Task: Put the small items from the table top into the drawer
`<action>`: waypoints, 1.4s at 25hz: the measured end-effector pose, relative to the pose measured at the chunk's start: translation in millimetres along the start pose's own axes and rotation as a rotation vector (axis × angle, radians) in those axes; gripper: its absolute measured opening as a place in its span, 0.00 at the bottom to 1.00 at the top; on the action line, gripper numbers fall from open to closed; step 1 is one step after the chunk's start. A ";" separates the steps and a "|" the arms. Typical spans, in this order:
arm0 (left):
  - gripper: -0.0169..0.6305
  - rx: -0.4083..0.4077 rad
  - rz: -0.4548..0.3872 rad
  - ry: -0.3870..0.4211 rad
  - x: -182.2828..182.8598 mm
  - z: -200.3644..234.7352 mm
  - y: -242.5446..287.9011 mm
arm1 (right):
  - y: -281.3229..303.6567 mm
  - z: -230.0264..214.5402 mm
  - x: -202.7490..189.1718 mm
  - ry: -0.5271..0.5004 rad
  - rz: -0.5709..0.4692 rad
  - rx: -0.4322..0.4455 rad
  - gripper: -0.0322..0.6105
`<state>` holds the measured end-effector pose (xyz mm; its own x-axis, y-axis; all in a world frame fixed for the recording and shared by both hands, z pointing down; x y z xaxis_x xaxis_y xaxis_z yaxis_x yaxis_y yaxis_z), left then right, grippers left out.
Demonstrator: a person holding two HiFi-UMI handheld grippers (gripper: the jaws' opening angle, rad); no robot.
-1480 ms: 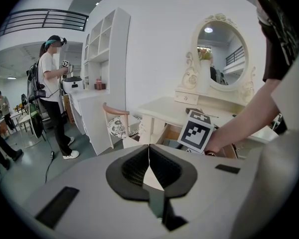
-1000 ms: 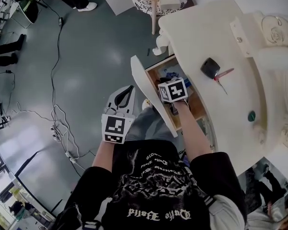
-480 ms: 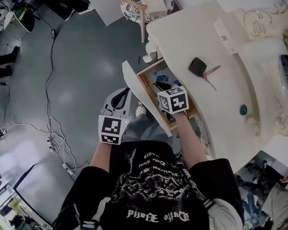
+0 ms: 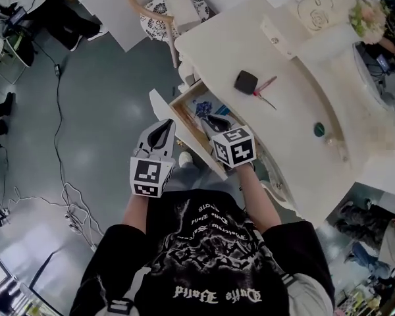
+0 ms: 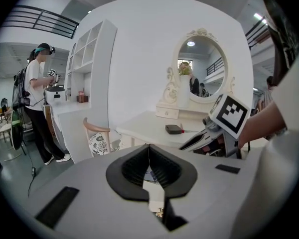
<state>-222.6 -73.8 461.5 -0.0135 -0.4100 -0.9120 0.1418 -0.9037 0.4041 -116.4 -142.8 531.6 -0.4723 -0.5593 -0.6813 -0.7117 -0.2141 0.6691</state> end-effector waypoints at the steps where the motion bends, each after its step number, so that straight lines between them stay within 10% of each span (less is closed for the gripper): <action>1: 0.05 -0.009 -0.004 0.002 1.5 -2.8 0.9 | -6.3 -0.8 -0.3 0.008 -0.016 -0.010 0.18; 35: 0.05 -0.364 -0.047 0.109 28.5 -142.9 43.3 | -187.7 -56.4 -41.0 0.160 -0.444 -0.429 0.12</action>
<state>-75.4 -106.8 442.9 0.0748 -0.3360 -0.9389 0.4861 -0.8098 0.3286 65.9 -124.8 450.7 -0.0732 -0.4494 -0.8903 -0.5348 -0.7358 0.4154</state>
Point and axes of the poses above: the fingertips, and each gripper's own axes: y forward along the fingers, z to its left, x out of its top, the point moved 3 cm from there along -y, backward along the fingers, and after that the axes turned 1 degree about -z, right-handed, at the moved point
